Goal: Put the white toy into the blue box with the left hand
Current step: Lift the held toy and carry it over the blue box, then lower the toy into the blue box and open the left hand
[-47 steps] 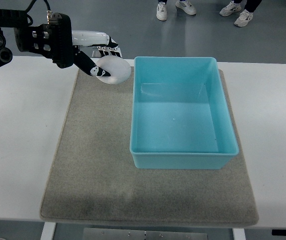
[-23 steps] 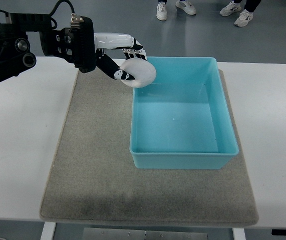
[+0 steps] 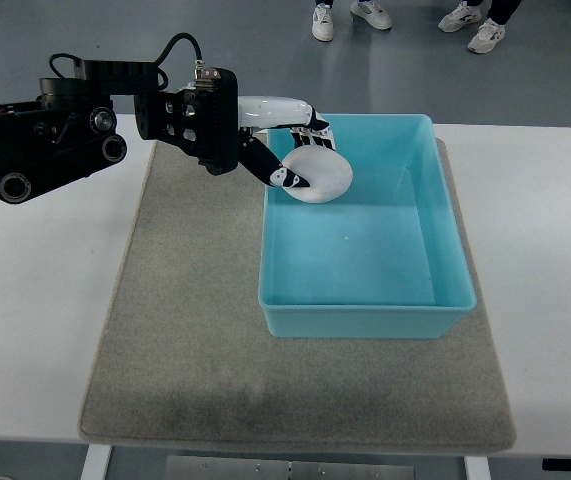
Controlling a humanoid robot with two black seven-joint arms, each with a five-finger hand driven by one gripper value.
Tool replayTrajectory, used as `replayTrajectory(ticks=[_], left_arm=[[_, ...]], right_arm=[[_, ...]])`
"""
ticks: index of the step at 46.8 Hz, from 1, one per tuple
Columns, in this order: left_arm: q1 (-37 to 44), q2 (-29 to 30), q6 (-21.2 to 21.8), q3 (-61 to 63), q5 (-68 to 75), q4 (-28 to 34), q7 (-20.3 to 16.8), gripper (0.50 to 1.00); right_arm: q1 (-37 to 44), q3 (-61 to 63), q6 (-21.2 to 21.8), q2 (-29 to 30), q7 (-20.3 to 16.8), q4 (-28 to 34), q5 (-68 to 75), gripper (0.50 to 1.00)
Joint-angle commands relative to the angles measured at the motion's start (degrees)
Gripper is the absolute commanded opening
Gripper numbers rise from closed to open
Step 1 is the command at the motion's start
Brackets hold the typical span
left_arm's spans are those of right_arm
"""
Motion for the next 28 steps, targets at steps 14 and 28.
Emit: replayTrajectory(ticks=[14,28], left_arm=[[1.89,-2.40,0.04,0.00,-0.09,2.31,0.02,0.737],[2.95,-2.49,0.04,-0.09,-0.53,2.84,-0.07,0.906]], right_arm=[[0.00,0.00,0.00,0.00,0.00,0.00,0.00,0.936],[0.00,0.00,0.00,0.00,0.00,0.00,0.00,0.936]])
